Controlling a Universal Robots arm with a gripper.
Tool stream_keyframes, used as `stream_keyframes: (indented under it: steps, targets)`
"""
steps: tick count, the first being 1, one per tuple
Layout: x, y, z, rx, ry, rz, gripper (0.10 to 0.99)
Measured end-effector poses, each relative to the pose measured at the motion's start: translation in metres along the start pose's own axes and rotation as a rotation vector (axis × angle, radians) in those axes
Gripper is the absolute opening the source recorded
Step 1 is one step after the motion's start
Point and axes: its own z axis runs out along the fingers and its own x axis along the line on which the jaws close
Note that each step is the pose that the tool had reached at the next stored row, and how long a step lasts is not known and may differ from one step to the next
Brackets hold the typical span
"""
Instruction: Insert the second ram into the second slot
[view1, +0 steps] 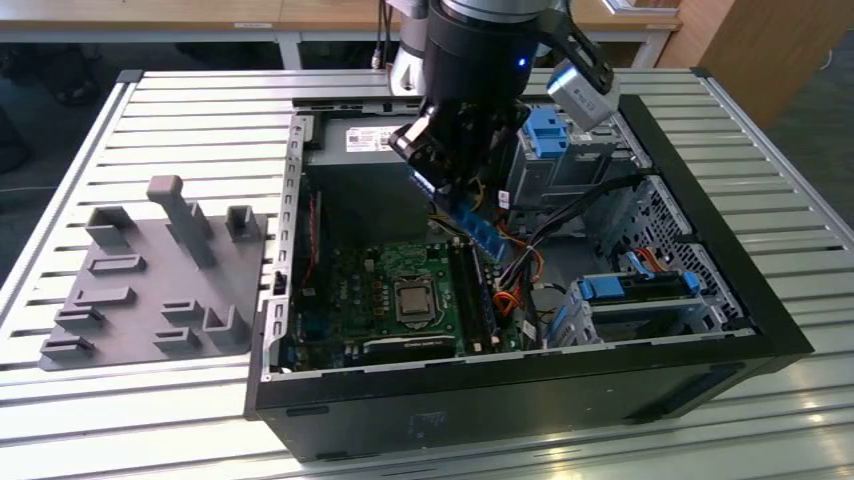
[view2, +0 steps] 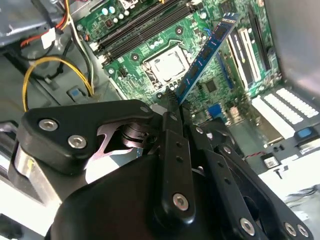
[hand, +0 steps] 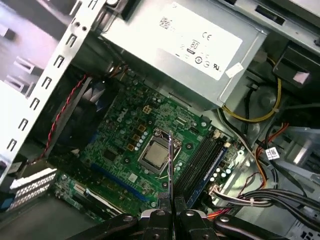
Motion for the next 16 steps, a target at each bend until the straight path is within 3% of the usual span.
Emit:
stream_keyframes:
  steps: [16]
  targets:
    - [-0.0003, 0.0000, 0.0042, -0.013, 0.0059, 0.276, 0.137]
